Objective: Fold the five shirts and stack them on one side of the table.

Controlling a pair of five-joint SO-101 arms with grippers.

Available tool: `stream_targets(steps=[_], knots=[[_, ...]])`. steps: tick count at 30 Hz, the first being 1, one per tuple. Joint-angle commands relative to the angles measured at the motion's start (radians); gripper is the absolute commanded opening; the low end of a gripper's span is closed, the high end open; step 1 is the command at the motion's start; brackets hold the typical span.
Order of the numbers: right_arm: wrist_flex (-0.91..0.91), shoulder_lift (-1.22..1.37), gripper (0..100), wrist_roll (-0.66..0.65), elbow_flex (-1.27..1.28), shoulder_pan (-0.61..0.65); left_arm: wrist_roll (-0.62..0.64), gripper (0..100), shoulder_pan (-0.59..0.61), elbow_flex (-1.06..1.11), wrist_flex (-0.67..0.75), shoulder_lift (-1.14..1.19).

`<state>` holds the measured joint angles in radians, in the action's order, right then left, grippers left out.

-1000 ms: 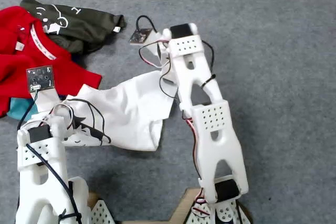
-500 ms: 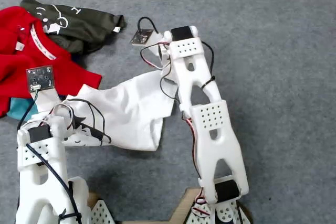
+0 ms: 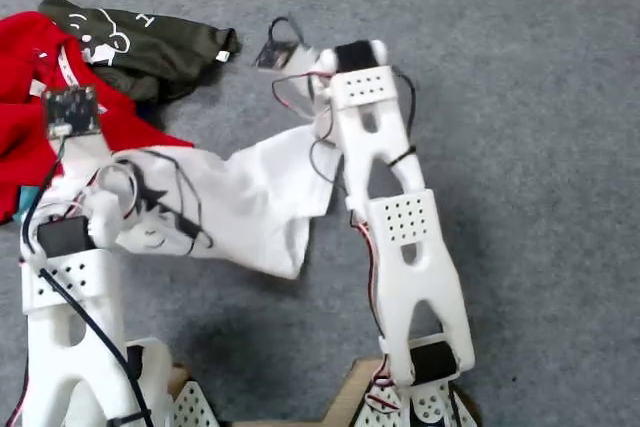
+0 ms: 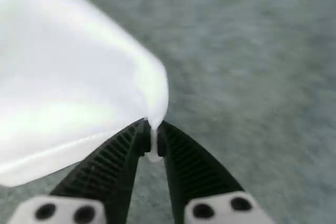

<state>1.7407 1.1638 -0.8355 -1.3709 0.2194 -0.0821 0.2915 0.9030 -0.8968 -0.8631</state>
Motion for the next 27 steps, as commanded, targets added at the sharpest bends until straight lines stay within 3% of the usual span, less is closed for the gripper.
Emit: stream_targets(steps=[1, 7, 11, 16, 20, 27], knots=[[0.009, -0.028, 1.3, 0.087, -0.213, -0.077, 0.043, 16, -0.058, -0.107, 0.029, 0.000], [0.012, -0.140, 1.3, 0.270, -0.291, -0.187, 0.117, 21, -0.127, -0.229, 0.060, 0.055], [-0.020, -0.263, 1.3, 0.370, -0.298, -0.241, 0.120, 21, -0.202, -0.374, -0.038, 0.160], [-0.094, -0.397, 1.3, 0.456, -0.302, -0.267, 0.107, 21, -0.435, -0.556, -0.269, 0.213], [-0.235, -0.467, 1.3, 0.549, -0.302, -0.325, 0.028, 21, -0.633, -0.555, -0.365, 0.221], [-0.244, -0.625, 1.3, 0.511, -0.300, -0.318, 0.018, 21, -0.685, -0.390, -0.245, 0.218]])
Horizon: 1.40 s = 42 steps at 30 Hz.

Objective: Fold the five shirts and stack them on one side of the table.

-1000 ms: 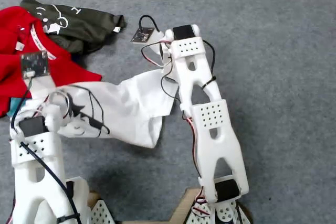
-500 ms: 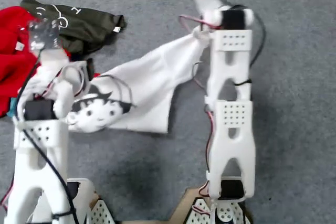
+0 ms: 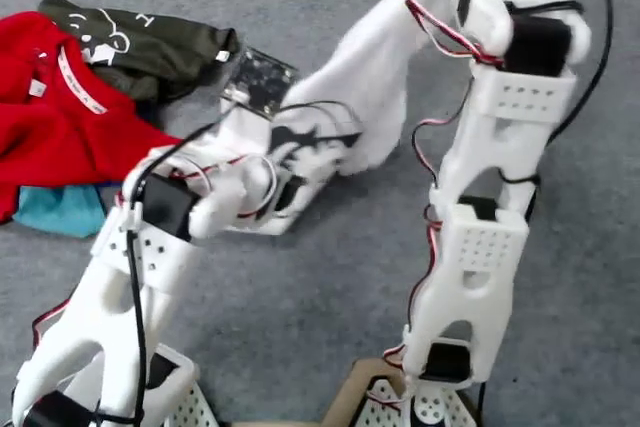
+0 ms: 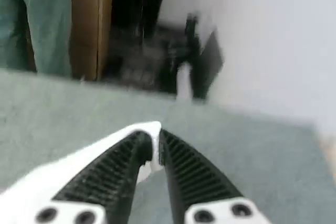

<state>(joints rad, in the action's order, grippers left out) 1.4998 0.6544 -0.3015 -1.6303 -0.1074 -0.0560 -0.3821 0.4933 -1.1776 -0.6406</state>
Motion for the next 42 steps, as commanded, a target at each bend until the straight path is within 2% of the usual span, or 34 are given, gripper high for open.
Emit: stream_targets(steps=[1, 6, 13, 15, 20, 25, 28, 34, 38, 42], knots=[[-0.002, -0.142, 1.3, -0.031, -0.041, 0.018, -0.008, 21, -0.005, 0.022, 0.035, -0.009], [0.023, -0.278, 1.3, -0.078, -0.039, 0.117, -0.008, 21, 0.105, -0.018, -0.002, -0.012], [0.037, -0.447, 1.3, -0.149, -0.038, 0.307, -0.018, 21, 0.372, -0.102, -0.069, -0.012], [0.049, -0.503, 1.3, -0.176, -0.008, 0.370, -0.060, 21, 0.469, -0.114, -0.061, -0.012], [0.012, -0.700, 1.3, -0.183, 0.206, 0.540, -0.158, 21, 0.679, -0.156, -0.063, -0.012], [-0.163, -0.871, 1.3, -0.181, 0.510, 0.640, -0.190, 21, 0.802, -0.177, -0.061, -0.012], [-0.279, -0.874, 1.3, -0.181, 0.713, 0.603, -0.193, 21, 0.811, -0.176, -0.061, -0.012], [-0.433, -0.700, 1.3, -0.180, 1.015, 0.388, -0.187, 21, 0.737, -0.168, -0.068, -0.012], [-0.448, -0.506, 1.3, -0.181, 1.046, 0.224, -0.184, 21, 0.602, -0.154, -0.069, -0.012], [-0.466, -0.285, 1.3, -0.189, 1.017, 0.075, -0.164, 21, 0.392, -0.151, -0.094, -0.011]])
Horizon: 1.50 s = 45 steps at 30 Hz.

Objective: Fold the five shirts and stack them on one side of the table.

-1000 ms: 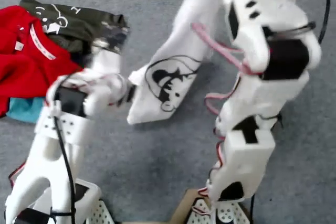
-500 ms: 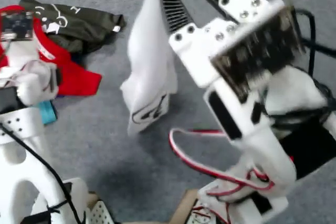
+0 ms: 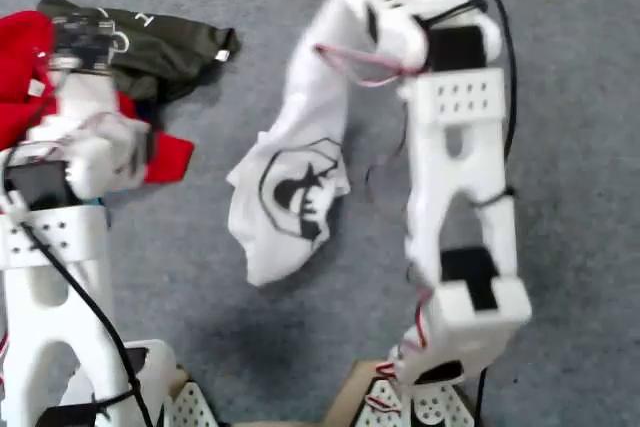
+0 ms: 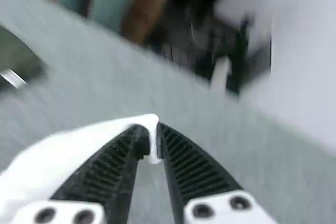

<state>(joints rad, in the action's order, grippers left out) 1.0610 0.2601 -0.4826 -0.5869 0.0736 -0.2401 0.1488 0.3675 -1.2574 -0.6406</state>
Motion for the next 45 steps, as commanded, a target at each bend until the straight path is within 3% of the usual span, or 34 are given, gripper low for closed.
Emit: stream_targets(steps=[1, 6, 9, 14, 17, 21, 31, 33, 36, 40, 43, 45], knots=[[-0.037, 0.168, 1.3, -0.008, -0.047, -0.141, 0.029, 21, -0.203, -0.025, -0.014, -0.011], [-0.029, 0.433, 1.3, -0.008, -0.219, -0.281, 0.049, 21, -0.492, 0.059, 0.063, 0.044], [0.032, 0.561, 1.3, -0.006, -0.355, -0.316, 0.075, 21, -0.568, 0.196, 0.203, 0.143], [0.190, 0.725, 1.3, 0.003, -0.584, -0.318, 0.178, 21, -0.558, 0.288, 0.342, 0.354], [0.247, 0.809, 1.3, 0.103, -0.711, -0.311, 0.210, 20, -0.545, 0.266, 0.367, 0.437], [0.275, 0.918, 1.3, 0.201, -0.862, -0.310, 0.184, 2, -0.489, 0.228, 0.411, 0.485], [0.296, 1.067, 1.3, 0.239, -1.082, -0.315, 0.163, 3, -0.248, 0.036, 0.408, 0.497], [0.284, 1.073, 1.3, 0.238, -1.079, -0.316, 0.166, 3, -0.242, -0.013, 0.405, 0.499], [0.281, 1.075, 1.3, 0.238, -1.070, -0.316, 0.163, 3, -0.321, -0.073, 0.273, 0.499], [0.281, 1.075, 1.3, 0.238, -1.069, -0.316, 0.196, 17, -0.463, -0.097, 0.101, 0.499], [0.279, 1.076, 1.3, 0.238, -1.069, -0.311, 0.373, 29, -0.486, -0.030, 0.143, 0.500], [0.279, 1.076, 1.3, 0.238, -1.069, -0.311, 0.425, 30, -0.489, 0.044, 0.212, 0.500]])
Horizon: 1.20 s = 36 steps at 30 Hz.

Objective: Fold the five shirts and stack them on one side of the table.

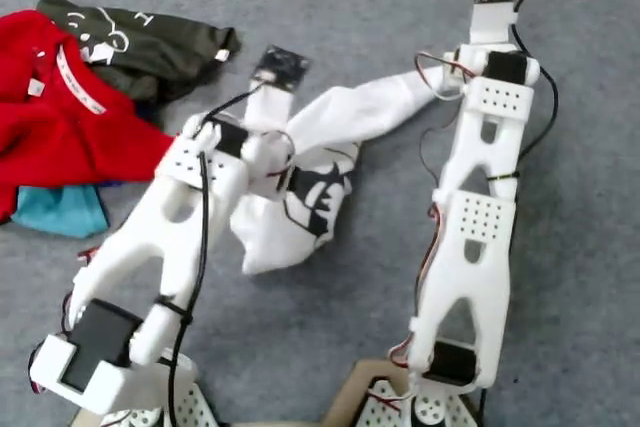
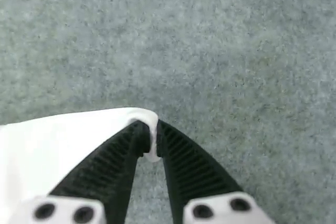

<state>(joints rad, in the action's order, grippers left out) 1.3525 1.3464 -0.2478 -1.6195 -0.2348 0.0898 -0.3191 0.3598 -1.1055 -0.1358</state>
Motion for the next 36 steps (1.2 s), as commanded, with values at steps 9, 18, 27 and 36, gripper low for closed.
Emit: stream_targets(steps=[9, 18, 27, 36], knots=[[-0.012, -0.010, 1.3, 0.003, -0.036, -0.003, 0.095, 10, -0.031, 0.127, 0.181, 0.166], [-0.012, -0.010, 1.3, 0.003, -0.035, -0.003, 0.005, 3, 0.028, -0.217, -0.044, 0.210], [-0.014, 0.019, 1.3, 0.002, -0.047, -0.002, -0.114, 3, 0.147, -0.714, -0.256, 0.218], [-0.014, 0.019, 1.3, -0.052, -0.048, 0.017, -0.147, 3, 0.166, -1.191, -0.529, 0.310]])
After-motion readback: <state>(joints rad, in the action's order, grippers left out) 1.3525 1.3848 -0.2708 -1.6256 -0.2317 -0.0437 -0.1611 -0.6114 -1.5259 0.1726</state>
